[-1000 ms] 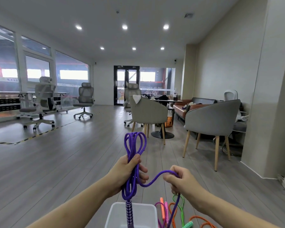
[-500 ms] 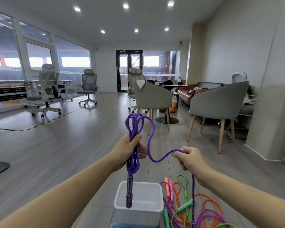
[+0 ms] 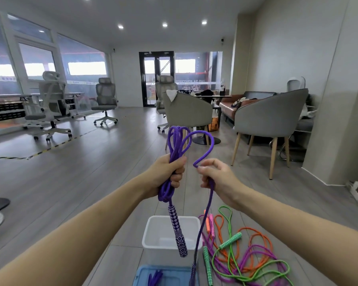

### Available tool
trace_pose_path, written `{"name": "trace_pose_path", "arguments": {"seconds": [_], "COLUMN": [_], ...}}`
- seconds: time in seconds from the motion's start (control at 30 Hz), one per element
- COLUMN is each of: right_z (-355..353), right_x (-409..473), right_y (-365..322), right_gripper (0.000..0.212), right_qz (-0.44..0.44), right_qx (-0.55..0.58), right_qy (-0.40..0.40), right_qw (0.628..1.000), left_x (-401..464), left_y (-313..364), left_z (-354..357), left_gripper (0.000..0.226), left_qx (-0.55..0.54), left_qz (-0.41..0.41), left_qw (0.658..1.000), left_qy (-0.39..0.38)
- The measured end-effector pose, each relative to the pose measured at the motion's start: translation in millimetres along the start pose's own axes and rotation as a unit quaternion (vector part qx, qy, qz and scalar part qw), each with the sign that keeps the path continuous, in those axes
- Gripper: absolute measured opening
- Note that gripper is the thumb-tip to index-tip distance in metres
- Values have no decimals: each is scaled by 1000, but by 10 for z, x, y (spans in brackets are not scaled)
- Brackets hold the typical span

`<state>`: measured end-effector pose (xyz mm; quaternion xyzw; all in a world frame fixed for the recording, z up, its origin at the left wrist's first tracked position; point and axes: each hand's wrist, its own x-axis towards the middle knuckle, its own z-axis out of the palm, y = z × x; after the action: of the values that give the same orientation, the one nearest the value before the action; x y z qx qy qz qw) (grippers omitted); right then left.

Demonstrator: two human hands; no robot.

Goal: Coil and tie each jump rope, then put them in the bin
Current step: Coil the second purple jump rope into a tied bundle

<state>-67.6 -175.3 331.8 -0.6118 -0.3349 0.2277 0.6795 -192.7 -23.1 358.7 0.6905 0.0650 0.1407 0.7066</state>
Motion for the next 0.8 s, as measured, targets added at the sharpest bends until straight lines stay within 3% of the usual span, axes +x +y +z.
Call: {"name": "trace_pose_path", "arguments": {"seconds": [0.07,0.17,0.33,0.47,0.57,0.67,0.8], "right_z": [-34,-54,-107,-279,-401,-511,-526], "right_x": [-22,-61,-11,44,74,142,183], "right_y": [-82,-149,-184,15,190,279,203], "right_gripper": [26,10,29,32,36,36,31], "right_qz": [-24,-40,-21,40,127,171,141], "right_qx": [-19,-39,48,-68,-180,-216,-214], "right_qy": [-42,-84,-39,-103,-136,-116,-66], "right_qw": [999,995,998,992,966,954,964], "left_x": [5,13,38,7,-68,-154,-131], "left_y": [-16,-35,1,158,306,338,-22], "left_z": [-37,-80,-158,-194,-159,-23,194], "left_gripper": [12,12,17,20,23,12,31], "left_qx": [29,26,5,-18,44,191,474], "left_qz": [-11,-22,-11,3,-10,-66,-128], "left_qw": [999,999,1000,1000,995,957,834], "left_qy": [-11,-5,26,4,-90,-210,-251]}}
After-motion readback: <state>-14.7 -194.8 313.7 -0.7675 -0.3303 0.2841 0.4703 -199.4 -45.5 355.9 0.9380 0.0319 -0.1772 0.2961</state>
